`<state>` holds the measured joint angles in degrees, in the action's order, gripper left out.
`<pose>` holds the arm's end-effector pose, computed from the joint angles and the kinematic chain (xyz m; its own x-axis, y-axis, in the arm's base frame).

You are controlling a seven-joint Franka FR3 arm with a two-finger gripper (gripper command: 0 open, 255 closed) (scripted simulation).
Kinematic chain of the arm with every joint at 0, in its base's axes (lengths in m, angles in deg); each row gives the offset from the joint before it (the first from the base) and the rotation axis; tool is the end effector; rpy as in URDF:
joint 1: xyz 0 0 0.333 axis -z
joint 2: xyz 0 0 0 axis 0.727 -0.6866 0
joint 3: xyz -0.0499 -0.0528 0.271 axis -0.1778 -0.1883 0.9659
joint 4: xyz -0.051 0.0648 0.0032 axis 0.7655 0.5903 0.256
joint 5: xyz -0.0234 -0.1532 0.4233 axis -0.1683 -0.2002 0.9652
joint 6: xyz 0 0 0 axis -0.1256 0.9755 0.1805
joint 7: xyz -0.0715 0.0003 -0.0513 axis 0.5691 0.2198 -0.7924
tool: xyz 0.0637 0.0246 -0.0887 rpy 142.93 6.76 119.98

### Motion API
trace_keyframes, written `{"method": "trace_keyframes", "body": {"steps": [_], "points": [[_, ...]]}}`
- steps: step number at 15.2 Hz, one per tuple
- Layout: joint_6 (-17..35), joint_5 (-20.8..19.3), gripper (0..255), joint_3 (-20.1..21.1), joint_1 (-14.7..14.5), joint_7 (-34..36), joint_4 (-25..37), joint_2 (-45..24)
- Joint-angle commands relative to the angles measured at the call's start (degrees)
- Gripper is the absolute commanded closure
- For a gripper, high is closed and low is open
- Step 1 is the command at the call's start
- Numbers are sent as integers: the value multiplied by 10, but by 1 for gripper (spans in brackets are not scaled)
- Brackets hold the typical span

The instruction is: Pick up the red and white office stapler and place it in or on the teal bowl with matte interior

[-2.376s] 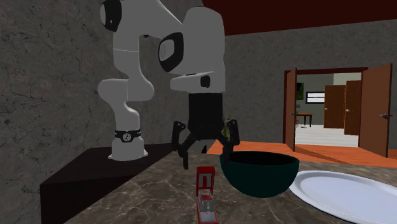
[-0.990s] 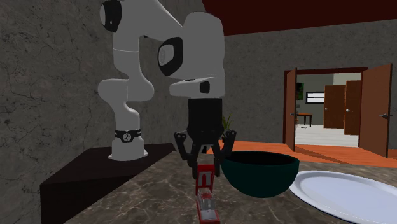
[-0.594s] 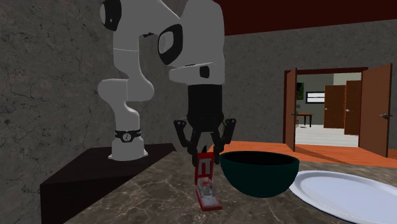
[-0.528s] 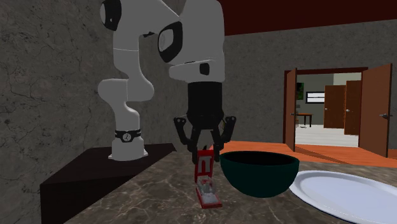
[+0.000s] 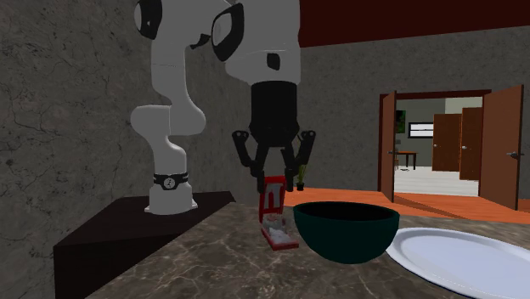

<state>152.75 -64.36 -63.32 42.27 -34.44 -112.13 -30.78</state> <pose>0.6026 0.2410 0.2766 0.9992 -0.0335 0.0221 -0.0333 -0.9994 -0.0094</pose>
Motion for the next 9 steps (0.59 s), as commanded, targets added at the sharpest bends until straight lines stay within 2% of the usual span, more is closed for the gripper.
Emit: {"method": "trace_keyframes", "body": {"steps": [1, 9], "points": [[-14, 4, 255, 2, 1, -2, 5, 9], [-68, 16, 255, 5, 3, -10, 34, 36]]}}
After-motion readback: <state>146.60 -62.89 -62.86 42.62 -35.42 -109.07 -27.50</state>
